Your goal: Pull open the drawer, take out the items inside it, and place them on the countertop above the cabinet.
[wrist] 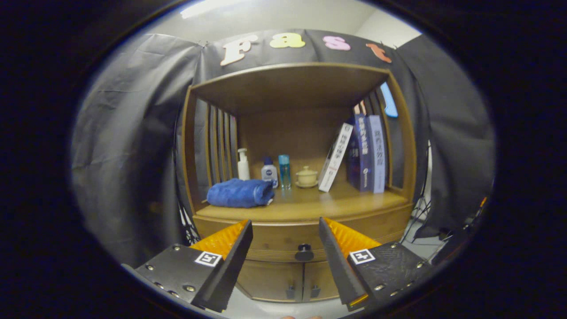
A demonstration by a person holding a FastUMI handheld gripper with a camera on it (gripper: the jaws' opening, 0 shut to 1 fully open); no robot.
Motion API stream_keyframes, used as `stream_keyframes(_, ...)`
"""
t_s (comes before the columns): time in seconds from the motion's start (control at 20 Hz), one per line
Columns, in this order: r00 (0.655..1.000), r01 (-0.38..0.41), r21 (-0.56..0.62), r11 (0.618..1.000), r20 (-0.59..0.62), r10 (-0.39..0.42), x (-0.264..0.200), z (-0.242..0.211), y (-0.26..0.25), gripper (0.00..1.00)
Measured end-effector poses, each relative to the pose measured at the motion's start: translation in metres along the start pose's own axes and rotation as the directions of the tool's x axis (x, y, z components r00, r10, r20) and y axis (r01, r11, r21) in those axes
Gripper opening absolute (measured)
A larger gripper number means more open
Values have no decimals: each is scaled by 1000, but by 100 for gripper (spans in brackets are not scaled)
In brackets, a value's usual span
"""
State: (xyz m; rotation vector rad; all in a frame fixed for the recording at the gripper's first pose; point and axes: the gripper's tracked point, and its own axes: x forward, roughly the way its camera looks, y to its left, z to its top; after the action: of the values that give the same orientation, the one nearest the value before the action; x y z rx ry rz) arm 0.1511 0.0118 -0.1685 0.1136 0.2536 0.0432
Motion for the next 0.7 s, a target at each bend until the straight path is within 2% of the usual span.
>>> stream_keyframes(0.15, 996, 45, 16, 999, -74, -43, 32, -30, -16, 90)
stream_keyframes(0.35, 974, 112, 8, 994, -202, -108, 69, -75, -41, 87)
stream_keyframes(0.45, 964, 102, 14, 995, -247, -96, 79, -92, -41, 79)
stream_keyframes(0.55, 956, 123, 11, 992, -270, -115, 86, -102, -47, 79)
stream_keyframes(0.7, 955, 124, -2, 992, -269, -120, 90, -105, -48, 62)
